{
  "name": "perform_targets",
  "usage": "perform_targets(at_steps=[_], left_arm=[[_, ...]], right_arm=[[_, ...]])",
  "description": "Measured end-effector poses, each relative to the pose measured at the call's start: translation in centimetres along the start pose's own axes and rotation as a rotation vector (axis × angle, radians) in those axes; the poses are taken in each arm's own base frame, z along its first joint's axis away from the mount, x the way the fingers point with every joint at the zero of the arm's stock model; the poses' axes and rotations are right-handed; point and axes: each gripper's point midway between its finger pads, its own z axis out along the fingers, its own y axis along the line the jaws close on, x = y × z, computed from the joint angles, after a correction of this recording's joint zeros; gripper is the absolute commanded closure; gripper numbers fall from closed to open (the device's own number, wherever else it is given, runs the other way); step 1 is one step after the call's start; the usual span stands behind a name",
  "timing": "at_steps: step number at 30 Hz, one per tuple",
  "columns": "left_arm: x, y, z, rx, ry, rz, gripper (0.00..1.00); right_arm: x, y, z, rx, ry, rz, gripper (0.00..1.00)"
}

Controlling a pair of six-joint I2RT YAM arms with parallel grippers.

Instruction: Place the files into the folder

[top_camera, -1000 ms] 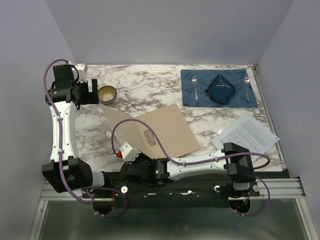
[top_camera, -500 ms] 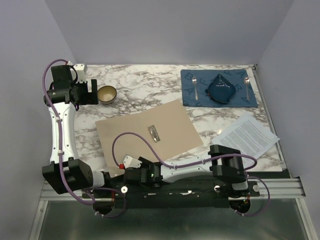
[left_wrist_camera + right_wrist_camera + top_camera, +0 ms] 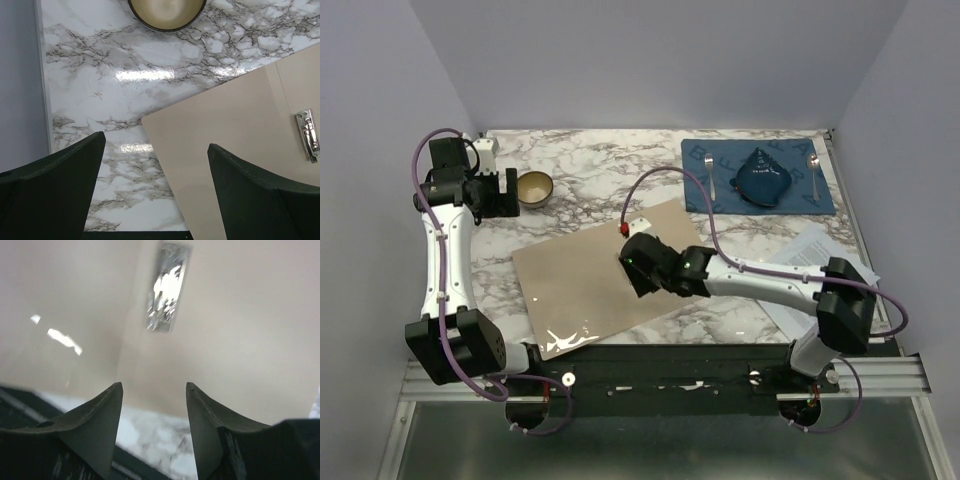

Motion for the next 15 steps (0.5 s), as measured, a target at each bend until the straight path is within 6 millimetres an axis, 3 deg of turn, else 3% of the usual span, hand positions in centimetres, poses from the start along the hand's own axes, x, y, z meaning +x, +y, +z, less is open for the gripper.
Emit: perform_targets(at_steps=[2, 6, 10, 15], left_arm=[[0.6, -0.1, 0.3, 0.006, 0.016, 0.0, 0.01], [1.6, -0.2, 0.7, 0.016, 0.039, 0.011, 0.01], [2.7, -0.3, 0.9, 0.022, 0.06, 0.031, 0.01], [3.1, -0.2, 0.7, 0.022, 0.062, 0.057, 0.01]], right_arm=[[-1.4, -1.5, 1.7, 0.037, 0.011, 0.035, 0.4], [-3.8, -0.4, 5.8, 0.029, 0.034, 0.044, 0.41], [-3.1, 0.1, 9.2, 0.026, 0.091, 0.04, 0.43], [-1.9, -0.4, 11.2, 0.049, 0.137, 0.04, 0.45]])
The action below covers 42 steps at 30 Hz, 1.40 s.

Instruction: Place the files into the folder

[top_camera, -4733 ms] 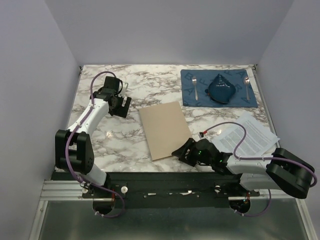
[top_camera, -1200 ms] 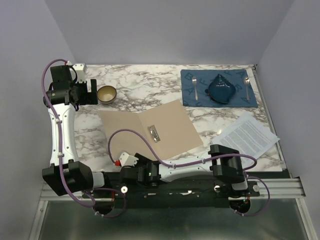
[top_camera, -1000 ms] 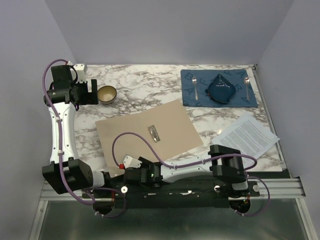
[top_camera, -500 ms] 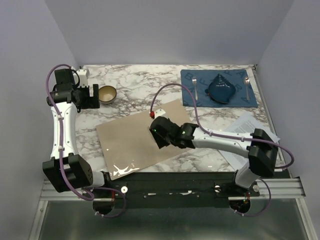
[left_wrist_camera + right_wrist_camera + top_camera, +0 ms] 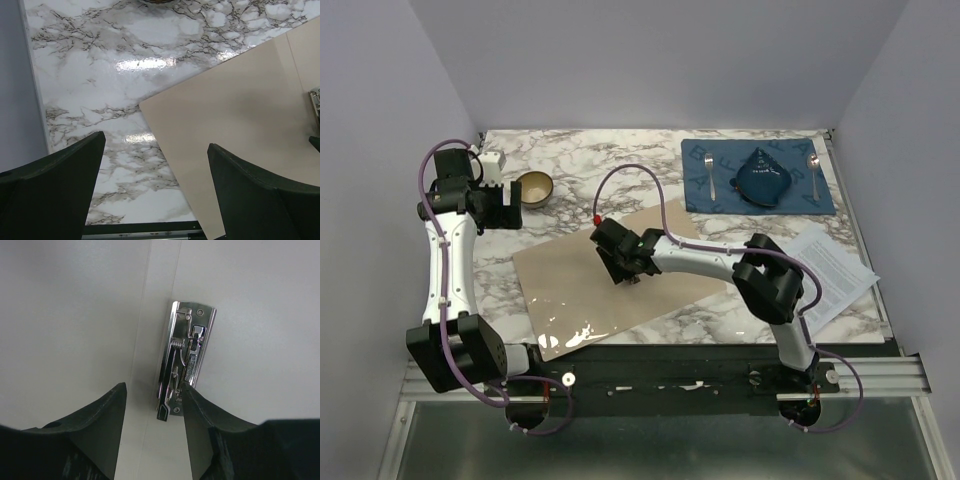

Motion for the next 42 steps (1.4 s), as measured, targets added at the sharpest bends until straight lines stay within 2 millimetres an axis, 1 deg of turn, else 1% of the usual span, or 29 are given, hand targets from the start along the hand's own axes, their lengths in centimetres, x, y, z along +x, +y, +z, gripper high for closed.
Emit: perform_targets(at_steps=[4, 7, 10, 11, 14, 15, 16, 18, 19, 21, 22, 27, 34, 38, 42], left_arm=[[0.0, -0.1, -0.2, 0.003, -0.006, 0.012, 0.01], [0.6, -0.3, 0.1, 0.014, 0.005, 0.013, 0.01], [1.4, -0.5, 0.5, 0.026, 0.028, 0.011, 0.01], [1.8, -0.5, 0.7, 0.031, 0.036, 0.011, 0.01], [2.4, -0.7, 1.0, 0.042, 0.053, 0.017, 0.01], [2.5, -0.7, 1.0, 0.043, 0.056, 0.019, 0.01], [2.6, -0.7, 1.0, 0.043, 0.057, 0.021, 0.01], [2.5, -0.7, 1.0, 0.043, 0.056, 0.025, 0.01], [2.5, -0.7, 1.0, 0.044, 0.055, 0.027, 0.01], [2.5, -0.7, 1.0, 0.044, 0.053, 0.029, 0.01], [2.5, -0.7, 0.9, 0.045, 0.052, 0.03, 0.01], [2.4, -0.8, 0.7, 0.05, 0.042, 0.034, 0.01], [2.2, -1.0, 0.5, 0.057, 0.031, 0.039, 0.01], [2.4, -1.1, 0.0, 0.054, 0.018, 0.049, 0.01], [2.5, -1.3, -0.3, 0.058, 0.012, 0.05, 0.01]], right_arm=[[0.0, -0.8, 0.8, 0.018, 0.013, 0.011, 0.46], [-0.2, -1.2, 1.1, 0.027, 0.014, 0.009, 0.49], [-0.4, -1.6, 1.6, 0.034, 0.016, 0.017, 0.55], [-0.4, -1.7, 1.8, 0.036, 0.018, 0.019, 0.55], [0.0, -2.0, 2.4, 0.044, 0.033, 0.033, 0.6], [0.0, -2.0, 2.4, 0.043, 0.031, 0.041, 0.63], [-0.1, -2.0, 2.4, 0.044, 0.03, 0.052, 0.69], [0.0, -2.0, 2.5, 0.046, 0.03, 0.073, 0.76], [-0.1, -1.9, 2.5, 0.045, 0.027, 0.085, 0.81], [0.0, -1.9, 2.5, 0.049, 0.022, 0.119, 0.85], [0.0, -1.9, 2.4, 0.051, 0.017, 0.137, 0.89], [0.5, -2.8, 2.1, 0.092, -0.003, 0.252, 0.94], [1.6, -3.9, 1.5, 0.144, -0.004, 0.374, 0.96], [2.4, -4.7, 0.9, 0.176, -0.003, 0.42, 0.98], [3.4, -5.3, 0.3, 0.203, 0.01, 0.457, 0.98]])
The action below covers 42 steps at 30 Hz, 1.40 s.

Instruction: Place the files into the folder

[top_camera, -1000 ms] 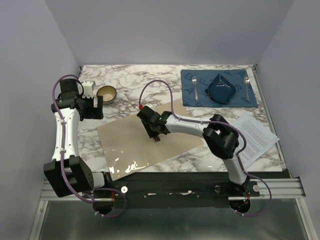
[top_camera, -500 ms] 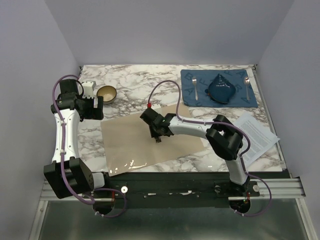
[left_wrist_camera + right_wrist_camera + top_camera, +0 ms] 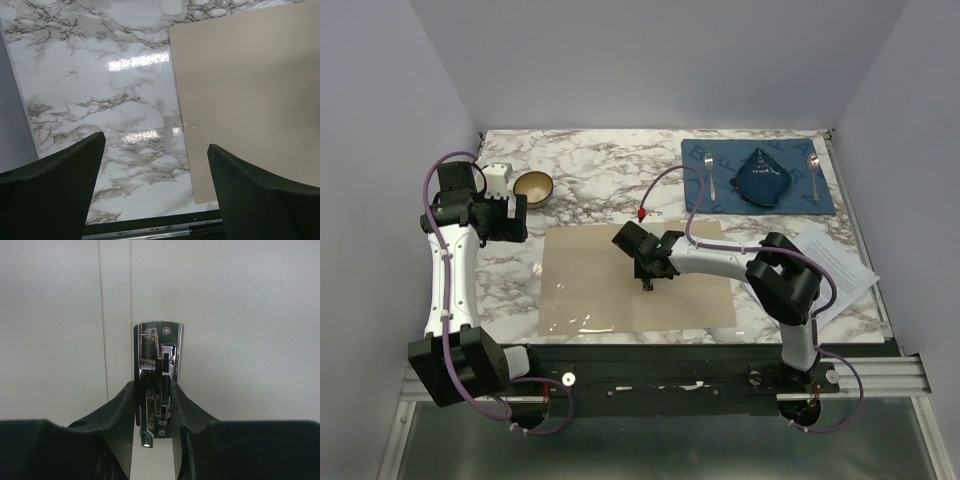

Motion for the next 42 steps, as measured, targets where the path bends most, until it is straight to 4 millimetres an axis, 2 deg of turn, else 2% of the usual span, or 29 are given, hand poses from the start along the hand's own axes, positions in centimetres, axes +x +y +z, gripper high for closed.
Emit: perform_targets(at_steps=[3, 4, 6, 10, 13, 15, 17, 18, 19, 20, 22, 24, 28, 31, 35, 42], left_arm=[[0.0, -0.1, 0.0, 0.003, 0.001, 0.0, 0.01], [0.0, -0.1, 0.0, 0.003, 0.0, 0.0, 0.01], [0.0, -0.1, -0.1, 0.003, -0.003, 0.001, 0.01], [-0.1, -0.1, -0.4, -0.002, -0.015, 0.004, 0.01], [-0.2, -0.2, -0.8, -0.005, -0.027, 0.01, 0.01], [-0.3, -0.2, -1.0, -0.008, -0.033, 0.014, 0.01], [-0.3, -0.2, -1.2, -0.011, -0.04, 0.019, 0.01], [-0.3, -0.2, -1.3, -0.012, -0.043, 0.021, 0.01], [-0.3, -0.2, -1.3, -0.013, -0.046, 0.024, 0.01], [-0.3, -0.3, -1.4, -0.014, -0.048, 0.026, 0.01], [-0.2, -0.3, -1.4, -0.014, -0.046, 0.028, 0.01], [0.1, -0.3, -1.2, -0.014, -0.038, 0.032, 0.01], [0.7, -0.3, -0.9, -0.012, -0.022, 0.033, 0.01], [0.7, -0.3, -0.9, -0.013, -0.022, 0.033, 0.01], [0.7, -0.2, -0.9, -0.013, -0.022, 0.034, 0.01], [0.8, -0.2, -0.9, -0.014, -0.021, 0.039, 0.01]], right_arm=[[0.2, -0.3, -0.2, 0.008, 0.007, 0.021, 0.96], [0.3, -0.3, -0.2, 0.01, 0.009, 0.025, 0.9], [0.3, -0.4, -0.3, 0.011, 0.01, 0.03, 0.85], [0.8, -1.3, -0.9, 0.032, 0.027, 0.023, 0.57], [0.8, -2.6, -1.9, 0.062, 0.048, 0.024, 0.46], [-0.3, -3.6, -3.1, 0.063, 0.051, 0.057, 0.46], [-2.5, -5.2, -4.4, 0.048, 0.045, 0.127, 0.43], [-3.9, -6.3, -4.9, 0.046, 0.031, 0.167, 0.35], [-5.1, -7.6, -5.4, 0.046, 0.014, 0.205, 0.11], [-6.0, -9.0, -5.9, 0.052, 0.0, 0.237, 0.05], [-7.5, -12.1, -6.8, 0.082, -0.024, 0.288, 0.02], [-7.8, -14.9, -7.4, 0.14, -0.018, 0.309, 0.01], [-6.3, -19.8, -7.5, 0.306, 0.06, 0.307, 0.17], [-4.7, -22.3, -7.6, 0.402, 0.117, 0.285, 0.28], [-2.3, -24.1, -7.5, 0.485, 0.187, 0.246, 0.37], [0.1, -25.7, -6.4, 0.539, 0.277, 0.205, 0.38]])
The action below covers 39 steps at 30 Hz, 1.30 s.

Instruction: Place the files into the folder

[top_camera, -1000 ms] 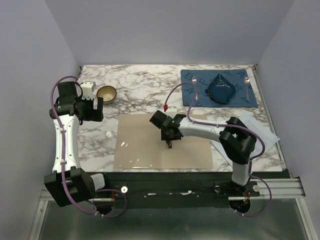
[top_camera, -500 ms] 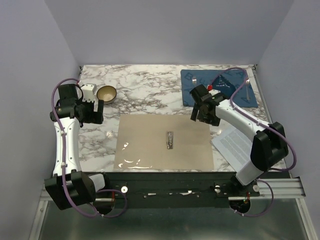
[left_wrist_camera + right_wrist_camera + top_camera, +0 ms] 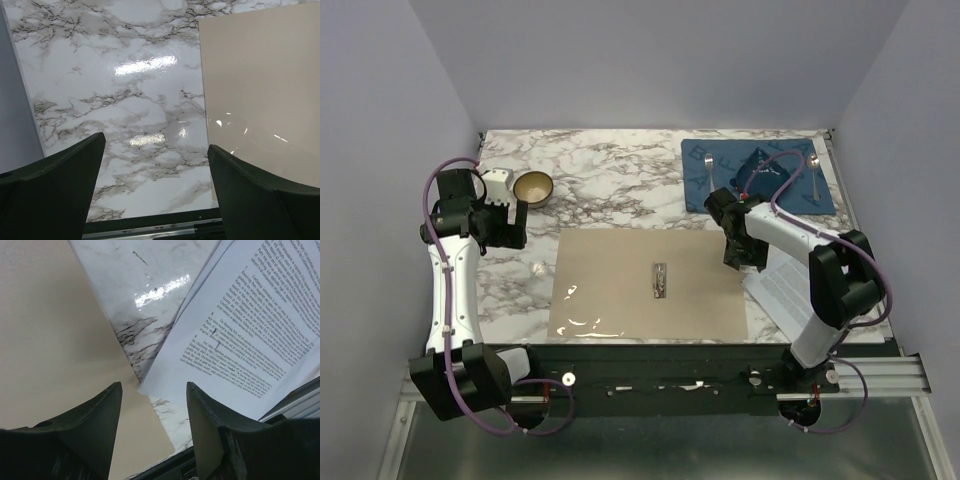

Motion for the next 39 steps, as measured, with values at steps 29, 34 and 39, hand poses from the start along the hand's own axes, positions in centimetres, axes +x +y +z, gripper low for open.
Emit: perform_targets(at_steps=[29, 34, 39], left_arm=[[0.1, 0.0, 0.0, -0.003, 0.001, 0.002, 0.01], [0.2, 0.2, 0.0, -0.011, 0.004, 0.002, 0.01], [0.2, 0.4, 0.0, -0.021, 0.004, 0.007, 0.01]], right_arm=[[2.8, 0.5, 3.4, -0.02, 0.116, -0.059, 0.79], [3.2, 0.5, 3.5, -0.029, 0.122, -0.055, 0.91], [3.4, 0.5, 3.5, -0.043, 0.124, -0.048, 0.99]])
